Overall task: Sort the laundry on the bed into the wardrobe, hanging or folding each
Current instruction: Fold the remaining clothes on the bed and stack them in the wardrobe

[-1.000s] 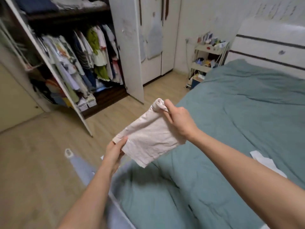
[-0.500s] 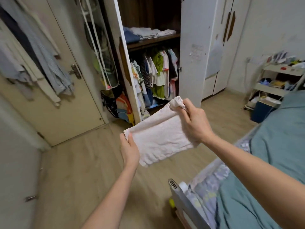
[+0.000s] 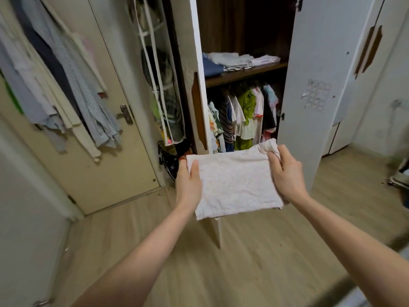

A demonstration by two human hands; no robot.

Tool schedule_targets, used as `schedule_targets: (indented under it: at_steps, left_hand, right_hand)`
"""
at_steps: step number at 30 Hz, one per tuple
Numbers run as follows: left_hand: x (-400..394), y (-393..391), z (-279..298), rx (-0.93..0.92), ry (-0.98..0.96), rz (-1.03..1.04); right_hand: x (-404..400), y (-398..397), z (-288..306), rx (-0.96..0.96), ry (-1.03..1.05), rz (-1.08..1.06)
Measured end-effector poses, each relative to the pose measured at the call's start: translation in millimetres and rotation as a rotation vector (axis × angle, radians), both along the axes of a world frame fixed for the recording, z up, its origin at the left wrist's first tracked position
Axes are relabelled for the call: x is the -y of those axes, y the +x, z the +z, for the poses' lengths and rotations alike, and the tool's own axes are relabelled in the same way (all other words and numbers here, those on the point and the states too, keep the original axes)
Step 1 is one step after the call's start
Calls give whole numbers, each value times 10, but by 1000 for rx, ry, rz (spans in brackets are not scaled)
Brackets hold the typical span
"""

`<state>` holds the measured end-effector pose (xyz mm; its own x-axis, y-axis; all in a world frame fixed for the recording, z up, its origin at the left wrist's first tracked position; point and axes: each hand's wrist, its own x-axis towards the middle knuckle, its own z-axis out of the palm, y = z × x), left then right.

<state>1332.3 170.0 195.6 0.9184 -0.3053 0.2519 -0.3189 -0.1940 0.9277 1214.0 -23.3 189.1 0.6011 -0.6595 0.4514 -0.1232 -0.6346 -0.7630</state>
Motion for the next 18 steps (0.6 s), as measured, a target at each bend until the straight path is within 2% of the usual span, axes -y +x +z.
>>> schedule_targets:
  at_steps: [7, 12, 18]
  left_hand:
    - [1260, 1101, 30, 59, 97, -179]
    - [2309, 1753, 225, 71, 93, -289]
    - [3570, 2290, 422, 126, 108, -328]
  right_hand:
    - [901, 925, 23, 7, -22, -120]
    - [1616, 1293, 206, -13, -66, -319]
    - [2563, 1690, 442, -62, -93, -475]
